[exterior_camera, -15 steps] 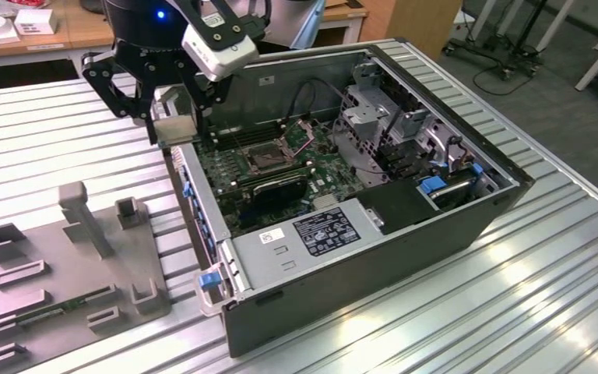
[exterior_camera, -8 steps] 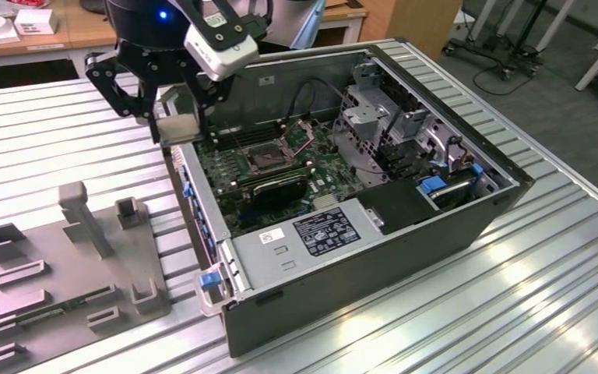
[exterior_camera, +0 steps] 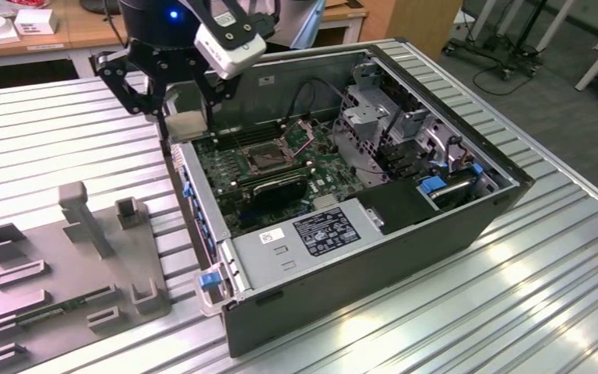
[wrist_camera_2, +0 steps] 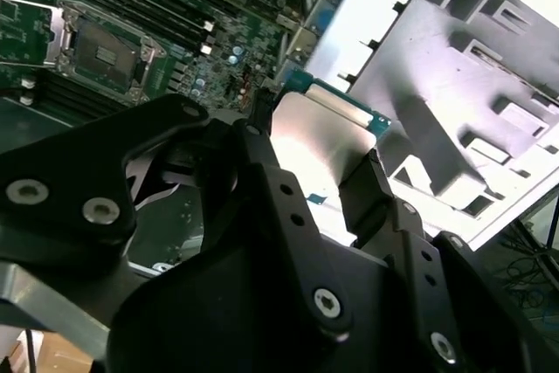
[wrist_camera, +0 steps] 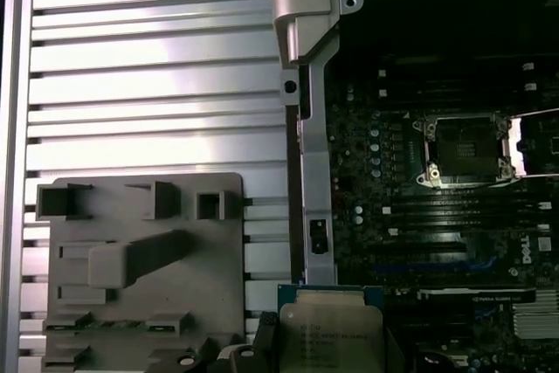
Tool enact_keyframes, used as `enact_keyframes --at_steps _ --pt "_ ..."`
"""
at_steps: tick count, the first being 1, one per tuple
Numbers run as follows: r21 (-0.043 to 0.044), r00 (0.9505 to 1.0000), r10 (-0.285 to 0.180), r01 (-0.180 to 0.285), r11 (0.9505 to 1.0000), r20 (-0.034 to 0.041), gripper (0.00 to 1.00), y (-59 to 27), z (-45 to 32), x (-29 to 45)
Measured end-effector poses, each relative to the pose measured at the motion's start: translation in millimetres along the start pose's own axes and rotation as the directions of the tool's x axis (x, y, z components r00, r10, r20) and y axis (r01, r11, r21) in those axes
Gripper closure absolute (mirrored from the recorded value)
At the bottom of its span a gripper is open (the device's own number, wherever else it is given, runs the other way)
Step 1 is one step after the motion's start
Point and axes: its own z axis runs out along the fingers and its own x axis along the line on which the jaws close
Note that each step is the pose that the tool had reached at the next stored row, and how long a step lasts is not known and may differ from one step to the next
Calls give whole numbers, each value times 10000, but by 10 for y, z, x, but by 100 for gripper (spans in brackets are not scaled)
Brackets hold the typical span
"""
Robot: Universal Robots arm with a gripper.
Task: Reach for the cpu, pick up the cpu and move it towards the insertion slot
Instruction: 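Pick up the cpu and move it towards the insertion slot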
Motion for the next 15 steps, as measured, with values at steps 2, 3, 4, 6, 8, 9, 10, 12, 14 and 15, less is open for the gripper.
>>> enact_keyframes --at_steps 2,3,4,6,8,9,10,12,14,15 --pt "-29 10000 -2 2 10000 16 45 7 4 -57" --pt "-68 10000 -1 1 10000 29 45 10 4 -84" --pt "-109 10000 0 1 9999 37 45 14 5 -111" --pt "-156 10000 -1 1 9999 44 45 23 9 -168" --pt "-159 10000 -9 10 9999 42 45 38 15 -208" --pt "-161 10000 -26 27 9999 42 45 42 19 -221" --pt "-162 10000 -43 43 9999 39 45 47 23 -231" --pt "-162 10000 -74 74 9998 27 45 54 30 -251" --pt "-161 10000 -98 97 9998 -16 45 56 38 -275" --pt "-158 9999 -106 105 9998 -59 45 57 42 -287"
